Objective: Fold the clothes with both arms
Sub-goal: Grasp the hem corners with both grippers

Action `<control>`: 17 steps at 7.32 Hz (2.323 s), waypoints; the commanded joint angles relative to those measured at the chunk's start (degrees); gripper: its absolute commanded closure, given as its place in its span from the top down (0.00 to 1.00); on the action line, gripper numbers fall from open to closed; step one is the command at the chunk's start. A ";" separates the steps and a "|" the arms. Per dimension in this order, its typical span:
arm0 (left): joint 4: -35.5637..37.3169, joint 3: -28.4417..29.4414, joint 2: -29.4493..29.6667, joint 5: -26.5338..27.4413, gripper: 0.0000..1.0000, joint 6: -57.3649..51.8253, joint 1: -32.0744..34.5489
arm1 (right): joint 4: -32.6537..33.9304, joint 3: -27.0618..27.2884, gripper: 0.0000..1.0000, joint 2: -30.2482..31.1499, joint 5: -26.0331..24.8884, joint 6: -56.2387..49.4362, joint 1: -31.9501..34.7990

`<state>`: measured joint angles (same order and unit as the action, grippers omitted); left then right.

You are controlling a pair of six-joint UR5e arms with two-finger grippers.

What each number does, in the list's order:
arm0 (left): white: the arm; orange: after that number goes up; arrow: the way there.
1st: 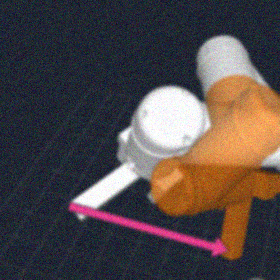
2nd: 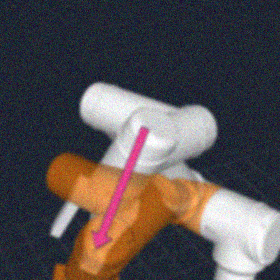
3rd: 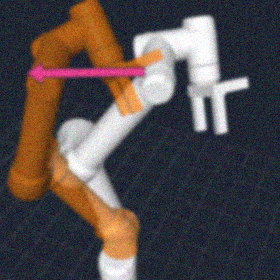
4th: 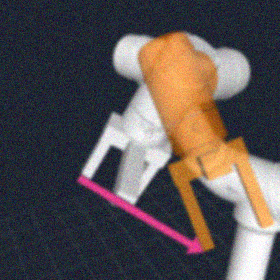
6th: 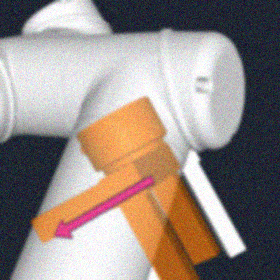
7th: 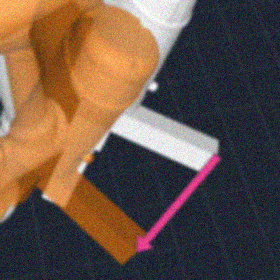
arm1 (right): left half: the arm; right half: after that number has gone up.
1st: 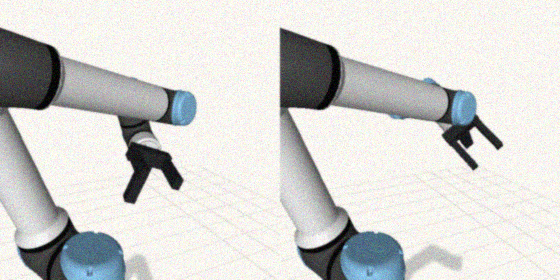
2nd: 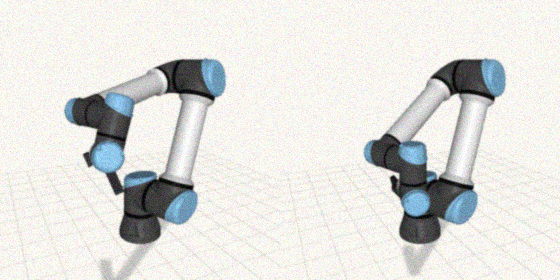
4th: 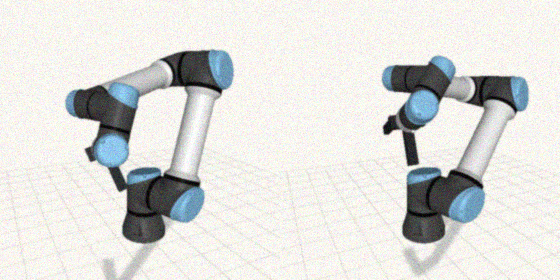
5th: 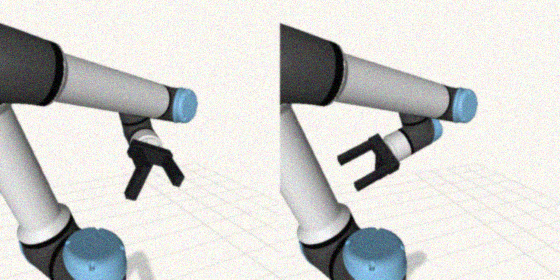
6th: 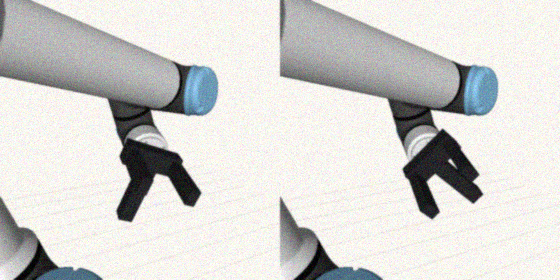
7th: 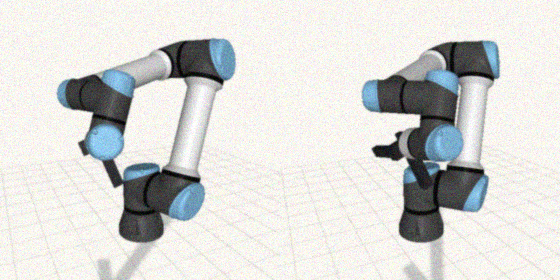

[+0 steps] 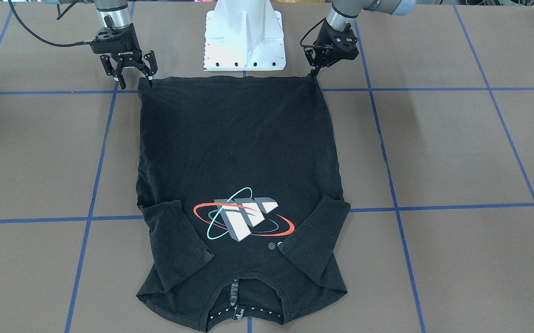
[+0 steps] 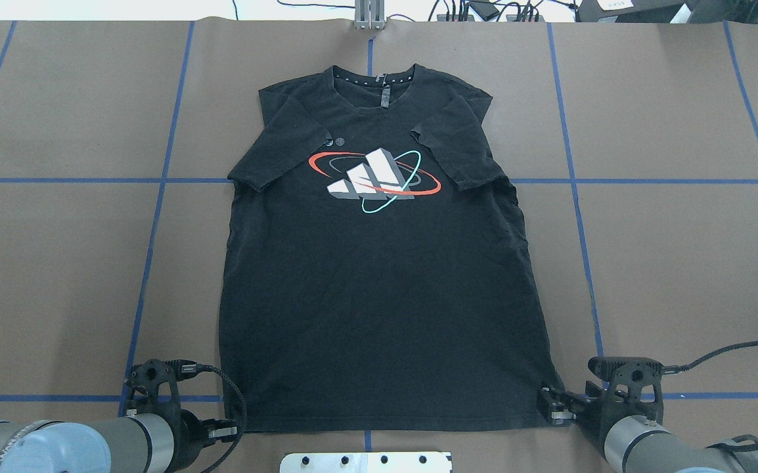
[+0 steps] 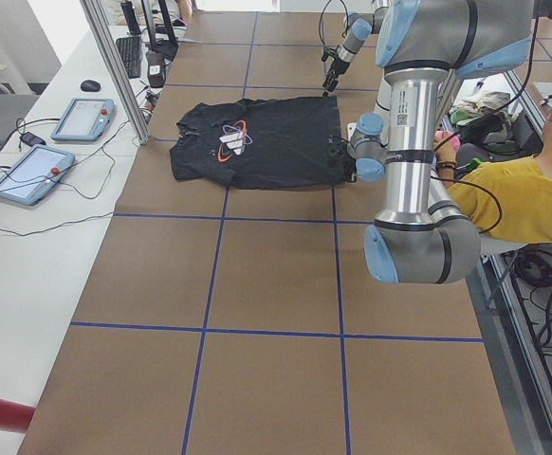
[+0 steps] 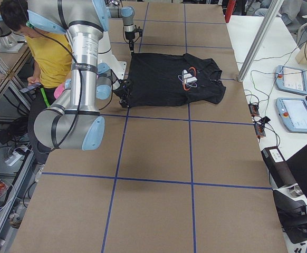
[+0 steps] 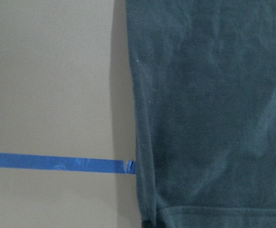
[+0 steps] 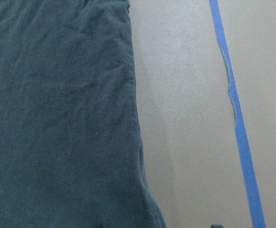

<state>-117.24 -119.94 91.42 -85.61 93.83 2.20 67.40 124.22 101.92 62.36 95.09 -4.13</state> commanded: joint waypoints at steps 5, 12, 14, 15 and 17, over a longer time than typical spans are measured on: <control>0.00 0.06 0.60 0.01 0.00 0.12 0.00 | 0.36 -0.38 0.62 0.56 -3.46 3.96 -5.36; -0.09 0.06 0.60 0.01 0.00 0.21 0.00 | 0.36 -1.35 0.49 0.73 -3.65 4.41 -6.07; -0.09 0.06 0.60 0.01 0.00 0.21 0.00 | 0.36 -1.35 0.46 0.73 -3.91 4.93 -6.33; -0.09 0.06 0.60 0.01 0.00 0.21 0.00 | 0.36 -1.35 0.40 0.73 -4.00 5.20 -6.68; -0.09 0.06 0.60 0.01 0.00 0.21 0.00 | 0.36 -1.35 0.28 0.65 -4.00 5.20 -6.77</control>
<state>-117.33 -119.88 92.02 -85.60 94.04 2.20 67.76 122.87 102.64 58.37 100.23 -10.82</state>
